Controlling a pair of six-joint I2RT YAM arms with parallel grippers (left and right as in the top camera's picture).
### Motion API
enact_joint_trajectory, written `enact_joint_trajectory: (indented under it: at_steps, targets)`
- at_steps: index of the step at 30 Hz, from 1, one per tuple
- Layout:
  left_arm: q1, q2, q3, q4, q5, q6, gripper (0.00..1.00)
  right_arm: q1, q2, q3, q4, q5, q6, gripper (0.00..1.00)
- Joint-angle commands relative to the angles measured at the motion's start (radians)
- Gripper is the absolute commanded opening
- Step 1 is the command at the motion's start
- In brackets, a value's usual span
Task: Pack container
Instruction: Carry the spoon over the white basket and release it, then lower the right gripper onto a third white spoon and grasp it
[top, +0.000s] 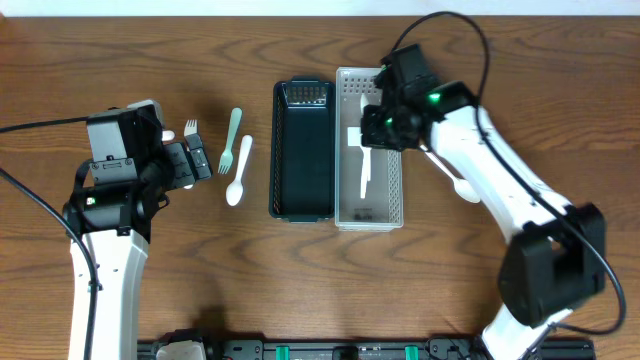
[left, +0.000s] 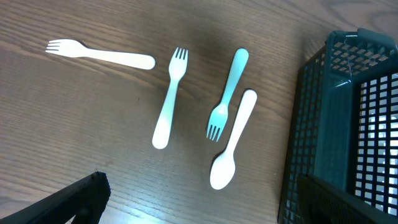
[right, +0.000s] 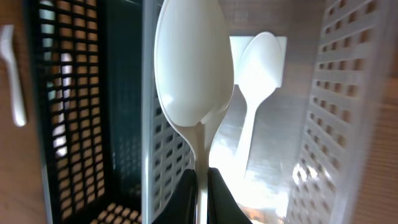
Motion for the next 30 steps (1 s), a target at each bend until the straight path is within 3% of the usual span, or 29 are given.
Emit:
enact_joint_trajectory:
  at_steps: [1,3,4,6,10,14,16,17,19,20,22,30]
  targets:
    - [0.004,0.006,0.021,0.0,-0.012,0.017,0.98,0.014,0.037,-0.008,0.025,0.035,0.072,0.01]
    - [0.004,0.006,0.021,0.0,-0.012,0.017,0.98,0.009,0.035,-0.005,0.048,0.031,0.071,0.08]
    - [0.004,0.006,0.021,0.0,-0.012,0.017,0.98,0.006,0.032,0.0,0.053,0.031,0.068,0.2]
    - [0.004,0.006,0.021,0.0,-0.012,0.017,0.98,0.0,0.021,0.019,0.068,-0.001,-0.017,0.28]
    - [0.004,0.006,0.021,0.0,-0.012,0.017,0.98,-0.031,-0.028,0.07,0.067,-0.045,-0.182,0.57]
    - [0.004,0.006,0.021,0.0,-0.012,0.017,0.98,-0.105,-0.105,0.097,0.051,-0.055,-0.288,0.49]
    - [0.004,0.006,0.021,0.0,-0.012,0.017,0.98,-0.164,-0.143,0.098,0.04,-0.014,-0.344,0.51]
    - [0.004,0.006,0.021,0.0,-0.012,0.017,0.98,-0.201,-0.158,0.098,0.031,0.037,-0.369,0.57]
    - [0.004,0.006,0.021,0.0,-0.012,0.017,0.98,-0.274,-0.172,0.097,0.017,0.127,-0.45,0.86]
    - [0.004,0.006,0.021,0.0,-0.012,0.017,0.98,-0.316,-0.172,0.097,0.0,0.159,-0.528,0.94]
    - [0.004,0.006,0.021,-0.001,-0.012,0.017,0.98,-0.392,-0.165,0.094,-0.032,0.182,-0.631,0.9]
    - [0.004,0.006,0.021,0.0,-0.012,0.017,0.98,-0.587,-0.018,0.066,-0.032,0.159,-0.81,0.71]
